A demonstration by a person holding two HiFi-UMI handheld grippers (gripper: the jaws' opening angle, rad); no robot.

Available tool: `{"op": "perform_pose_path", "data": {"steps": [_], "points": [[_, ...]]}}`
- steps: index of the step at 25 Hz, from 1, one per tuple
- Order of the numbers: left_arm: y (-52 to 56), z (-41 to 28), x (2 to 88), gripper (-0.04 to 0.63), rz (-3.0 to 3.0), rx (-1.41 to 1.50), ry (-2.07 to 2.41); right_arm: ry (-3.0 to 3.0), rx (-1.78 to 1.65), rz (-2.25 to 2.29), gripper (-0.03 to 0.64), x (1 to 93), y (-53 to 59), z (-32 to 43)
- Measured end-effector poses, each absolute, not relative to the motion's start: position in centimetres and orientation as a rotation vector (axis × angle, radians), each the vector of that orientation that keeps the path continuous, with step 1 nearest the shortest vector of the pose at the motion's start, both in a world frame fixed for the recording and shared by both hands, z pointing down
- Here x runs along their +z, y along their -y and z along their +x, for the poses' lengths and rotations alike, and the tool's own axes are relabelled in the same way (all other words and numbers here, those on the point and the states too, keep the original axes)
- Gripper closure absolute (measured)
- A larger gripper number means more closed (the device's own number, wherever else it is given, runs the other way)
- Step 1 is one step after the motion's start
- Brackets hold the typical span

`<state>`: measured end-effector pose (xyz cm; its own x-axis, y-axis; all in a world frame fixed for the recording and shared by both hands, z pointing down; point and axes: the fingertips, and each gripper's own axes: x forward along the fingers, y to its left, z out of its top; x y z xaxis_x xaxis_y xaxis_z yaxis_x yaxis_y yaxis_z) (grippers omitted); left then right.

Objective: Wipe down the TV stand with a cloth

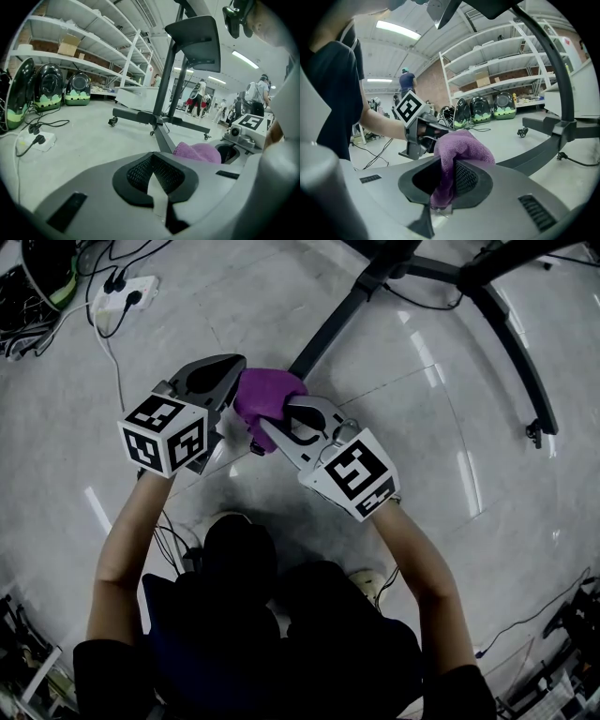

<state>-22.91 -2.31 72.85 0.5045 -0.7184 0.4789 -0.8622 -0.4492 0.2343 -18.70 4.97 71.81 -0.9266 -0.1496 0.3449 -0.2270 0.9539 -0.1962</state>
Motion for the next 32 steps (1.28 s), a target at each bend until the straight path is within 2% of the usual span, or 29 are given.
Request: {"op": "perform_pose_path", "data": {"steps": [32], "points": [[9.3, -17.6, 71.8, 0.589, 2.419, 0.41, 1.231, 2.666, 0.186, 0.729, 0.543, 72.2, 13.3, -12.4]]}}
